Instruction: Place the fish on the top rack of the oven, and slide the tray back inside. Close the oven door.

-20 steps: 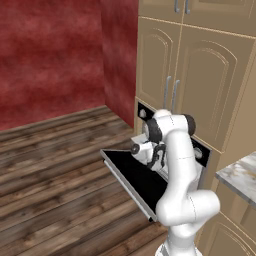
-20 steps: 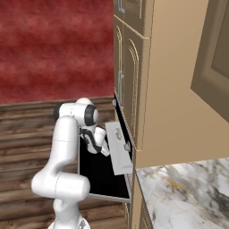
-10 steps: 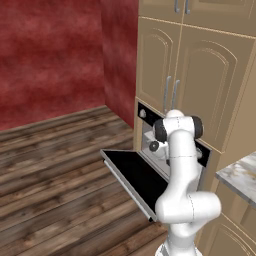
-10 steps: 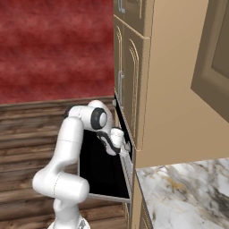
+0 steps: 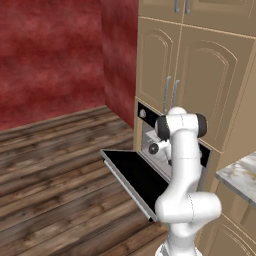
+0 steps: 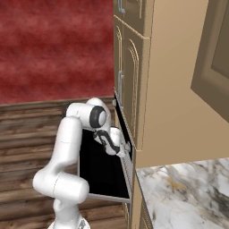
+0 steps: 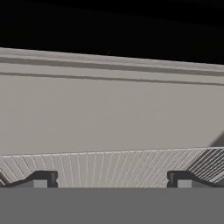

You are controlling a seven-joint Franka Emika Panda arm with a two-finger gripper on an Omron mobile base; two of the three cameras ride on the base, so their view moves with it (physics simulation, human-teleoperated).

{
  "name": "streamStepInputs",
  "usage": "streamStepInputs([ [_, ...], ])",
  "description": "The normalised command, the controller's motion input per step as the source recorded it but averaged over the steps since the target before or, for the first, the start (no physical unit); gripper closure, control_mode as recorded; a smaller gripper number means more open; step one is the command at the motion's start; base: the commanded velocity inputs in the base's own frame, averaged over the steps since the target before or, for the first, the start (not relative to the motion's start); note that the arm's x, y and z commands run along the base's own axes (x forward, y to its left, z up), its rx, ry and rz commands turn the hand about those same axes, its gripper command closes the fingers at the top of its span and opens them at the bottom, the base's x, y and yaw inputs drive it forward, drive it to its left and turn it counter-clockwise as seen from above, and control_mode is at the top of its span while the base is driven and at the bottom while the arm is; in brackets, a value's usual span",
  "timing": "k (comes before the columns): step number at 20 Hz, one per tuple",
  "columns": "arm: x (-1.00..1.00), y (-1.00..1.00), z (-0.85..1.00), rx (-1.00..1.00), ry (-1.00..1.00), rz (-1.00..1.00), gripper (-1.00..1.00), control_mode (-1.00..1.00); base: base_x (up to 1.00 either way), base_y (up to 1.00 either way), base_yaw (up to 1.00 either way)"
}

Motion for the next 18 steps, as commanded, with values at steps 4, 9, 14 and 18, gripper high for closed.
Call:
streamStepInputs([
  [4,-0.81,0.77,0.17,-0.05,-0.23,0.01,-1.0,-1.0,0.0,0.0,0.0],
  [9,-0.9,1.0,0.34,-0.1,-0.26,0.02,-1.0,-1.0,0.0,0.0,0.0],
  [14,-0.54,0.94,0.92,-0.09,-0.27,0.0,-1.0,-1.0,0.0,0.0,0.0],
  [18,-0.14,0.76,1.0,-0.03,-0.23,0.0,-1.0,-1.0,0.0,0.0,0.0],
])
